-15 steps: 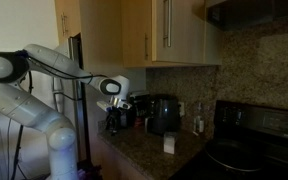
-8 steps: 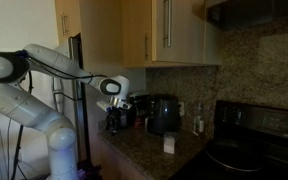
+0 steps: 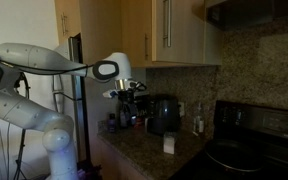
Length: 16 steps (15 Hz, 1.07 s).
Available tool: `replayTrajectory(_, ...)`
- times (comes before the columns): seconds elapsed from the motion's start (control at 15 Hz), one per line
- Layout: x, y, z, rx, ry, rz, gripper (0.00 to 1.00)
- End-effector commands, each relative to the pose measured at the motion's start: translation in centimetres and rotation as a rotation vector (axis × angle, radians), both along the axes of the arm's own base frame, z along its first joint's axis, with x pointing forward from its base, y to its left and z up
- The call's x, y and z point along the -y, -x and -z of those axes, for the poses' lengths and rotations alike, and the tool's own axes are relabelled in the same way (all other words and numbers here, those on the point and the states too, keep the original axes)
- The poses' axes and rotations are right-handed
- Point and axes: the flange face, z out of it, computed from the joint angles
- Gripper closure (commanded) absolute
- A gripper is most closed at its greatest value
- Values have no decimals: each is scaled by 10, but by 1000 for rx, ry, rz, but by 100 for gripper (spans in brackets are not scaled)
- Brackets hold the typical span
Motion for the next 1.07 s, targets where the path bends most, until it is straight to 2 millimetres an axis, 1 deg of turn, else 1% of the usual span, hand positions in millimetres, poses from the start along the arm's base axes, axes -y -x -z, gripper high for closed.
replayTrajectory(0.0,5,66,-63,138,-65,127,0)
replayTrajectory(0.07,10,33,-39,77,-29,74,0)
replayTrajectory(0.13,9,47,-53,110,-28,84,0)
replayTrajectory(0.2,7,51,-56,127,-25,81,0)
replayTrajectory(0.33,8,47,-53,145,1,106,0)
replayTrajectory(0.4,18,50,-61,182,4,157,0)
replayTrajectory(0.47,28,57,-71,241,19,214,0)
replayTrajectory(0.6,50,80,-91,314,34,299,0)
replayTrajectory(0.73,78,113,-109,383,40,392,0)
replayTrajectory(0.8,96,126,-123,417,41,440,0)
replayTrajectory(0.87,121,136,-145,455,36,491,0)
replayTrajectory(0.93,137,148,-155,500,24,537,0)
replayTrajectory(1.0,149,153,-166,545,3,584,0)
